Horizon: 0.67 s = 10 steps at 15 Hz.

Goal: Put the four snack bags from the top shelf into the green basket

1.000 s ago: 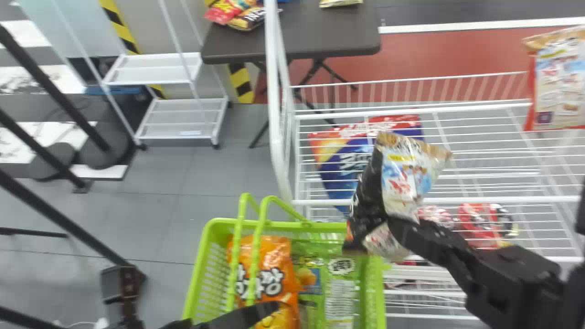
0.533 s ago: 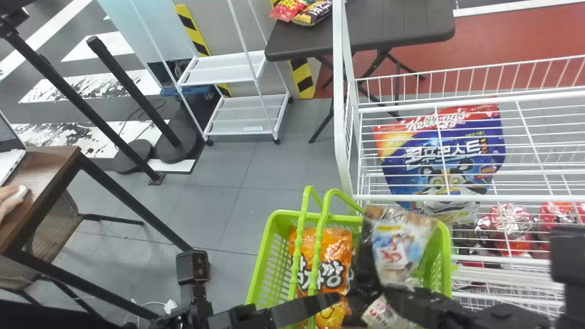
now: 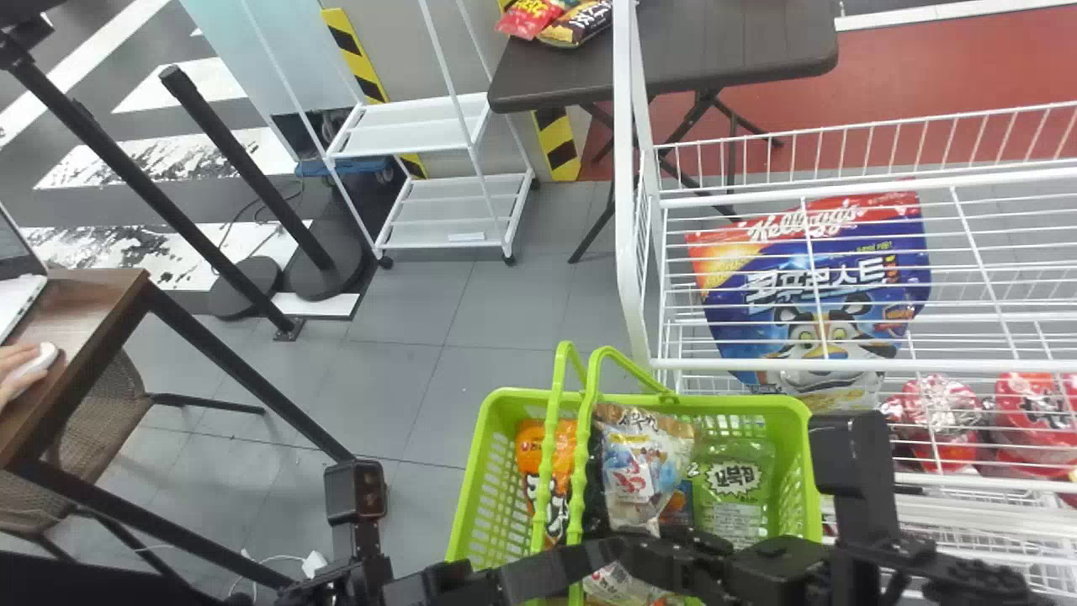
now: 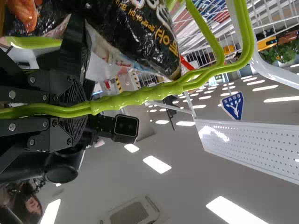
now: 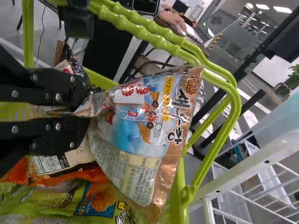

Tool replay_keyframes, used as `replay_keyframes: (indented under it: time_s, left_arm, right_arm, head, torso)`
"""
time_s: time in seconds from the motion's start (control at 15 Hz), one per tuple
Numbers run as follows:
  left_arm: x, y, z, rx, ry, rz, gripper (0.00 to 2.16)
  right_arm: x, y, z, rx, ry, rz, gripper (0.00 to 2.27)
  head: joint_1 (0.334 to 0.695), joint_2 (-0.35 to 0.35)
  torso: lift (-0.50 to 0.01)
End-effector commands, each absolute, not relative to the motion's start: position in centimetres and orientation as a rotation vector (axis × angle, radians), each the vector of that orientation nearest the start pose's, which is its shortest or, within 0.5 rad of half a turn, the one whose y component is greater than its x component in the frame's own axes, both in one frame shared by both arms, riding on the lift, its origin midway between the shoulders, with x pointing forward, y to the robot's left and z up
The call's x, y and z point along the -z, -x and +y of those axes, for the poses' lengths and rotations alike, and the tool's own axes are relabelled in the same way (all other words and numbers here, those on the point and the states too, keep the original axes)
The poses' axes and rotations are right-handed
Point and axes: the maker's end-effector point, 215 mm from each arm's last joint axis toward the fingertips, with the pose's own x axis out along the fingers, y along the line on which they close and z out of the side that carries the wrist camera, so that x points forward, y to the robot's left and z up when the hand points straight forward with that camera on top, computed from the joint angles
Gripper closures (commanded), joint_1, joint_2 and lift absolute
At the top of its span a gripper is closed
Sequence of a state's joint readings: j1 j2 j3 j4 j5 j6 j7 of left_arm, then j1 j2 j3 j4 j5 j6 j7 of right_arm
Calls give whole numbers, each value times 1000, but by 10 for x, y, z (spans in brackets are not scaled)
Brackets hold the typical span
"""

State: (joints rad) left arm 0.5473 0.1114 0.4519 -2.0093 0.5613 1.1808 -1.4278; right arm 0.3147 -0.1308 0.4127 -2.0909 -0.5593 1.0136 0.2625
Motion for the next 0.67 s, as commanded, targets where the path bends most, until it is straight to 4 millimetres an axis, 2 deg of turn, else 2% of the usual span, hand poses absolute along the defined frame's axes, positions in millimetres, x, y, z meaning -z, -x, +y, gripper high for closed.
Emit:
replay_keyframes:
  time_s: [0.0, 0.13, 0.27, 0.4, 0.47, 0.53, 0.6]
  left_arm:
    - [375, -231, 176, 1068, 1132, 622, 2148]
    - [375, -231, 174, 1074, 1130, 623, 2148]
    - [374, -232, 174, 1075, 1129, 622, 2148]
    - [373, -231, 174, 1080, 1133, 620, 2148]
    - [373, -230, 175, 1079, 1133, 620, 2148]
    - [373, -229, 174, 1081, 1138, 620, 2148]
    - [372, -229, 174, 1083, 1137, 618, 2148]
  right_arm:
    - [433, -268, 80, -968, -412, 865, -2]
    - [408, -274, 54, -965, -450, 820, 16]
    - [389, -286, 15, -928, -508, 806, 16]
    - [369, -318, -36, -832, -525, 732, 16]
    - [364, -344, -74, -742, -514, 685, 22]
    - [353, -371, -104, -673, -496, 631, 22]
    - [350, -396, -136, -593, -459, 597, 22]
  head:
    - [695, 350]
    - [695, 350]
    - [695, 350]
    - [695, 350]
    - [695, 350]
    - [695, 316]
    - [695, 258]
  torso:
    - [-1]
    - [-1]
    - [-1]
    - [-1]
    - [-1]
    - [-1]
    - [-1]
